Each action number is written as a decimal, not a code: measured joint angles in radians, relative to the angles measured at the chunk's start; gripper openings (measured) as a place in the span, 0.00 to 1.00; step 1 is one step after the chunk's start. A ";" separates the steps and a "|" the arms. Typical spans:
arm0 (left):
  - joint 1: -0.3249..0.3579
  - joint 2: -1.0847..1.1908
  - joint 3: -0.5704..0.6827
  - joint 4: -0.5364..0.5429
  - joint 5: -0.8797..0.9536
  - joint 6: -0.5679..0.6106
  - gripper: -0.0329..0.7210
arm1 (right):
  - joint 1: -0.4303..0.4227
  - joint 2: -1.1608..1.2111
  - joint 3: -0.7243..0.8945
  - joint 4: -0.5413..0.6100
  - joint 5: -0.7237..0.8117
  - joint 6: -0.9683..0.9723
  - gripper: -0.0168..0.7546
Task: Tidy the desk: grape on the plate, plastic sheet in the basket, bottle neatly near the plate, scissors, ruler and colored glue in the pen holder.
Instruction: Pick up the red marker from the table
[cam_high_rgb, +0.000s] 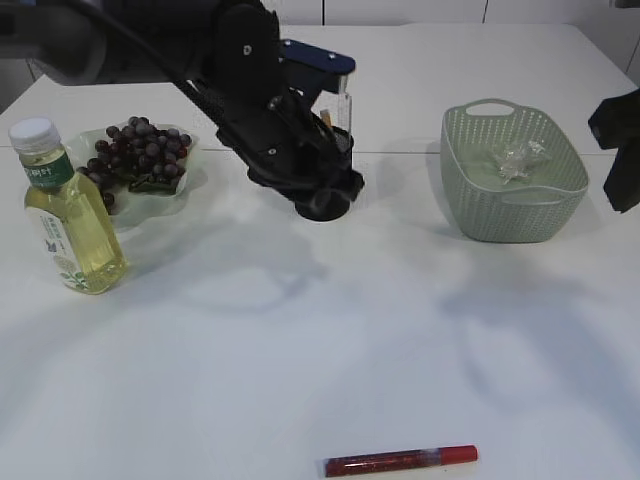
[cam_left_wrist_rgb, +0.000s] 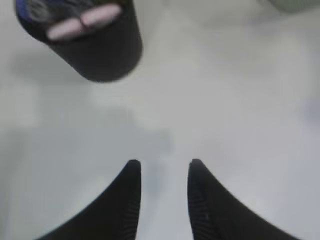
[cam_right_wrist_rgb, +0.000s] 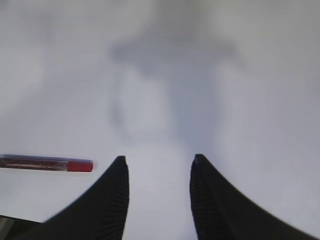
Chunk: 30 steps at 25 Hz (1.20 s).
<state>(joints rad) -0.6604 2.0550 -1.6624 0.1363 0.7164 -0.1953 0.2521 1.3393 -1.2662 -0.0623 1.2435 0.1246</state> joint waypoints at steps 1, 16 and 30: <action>-0.013 0.000 -0.001 -0.028 0.055 0.038 0.36 | 0.000 0.000 0.000 0.000 0.000 0.000 0.45; -0.125 0.000 -0.002 -0.321 0.496 0.456 0.36 | 0.000 0.000 0.000 0.019 0.000 0.004 0.45; -0.329 0.000 -0.002 -0.312 0.477 0.464 0.36 | -0.074 -0.073 0.002 -0.152 0.000 0.004 0.45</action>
<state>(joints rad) -0.9897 2.0550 -1.6647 -0.1754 1.1929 0.2688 0.1784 1.2662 -1.2646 -0.2139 1.2435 0.1285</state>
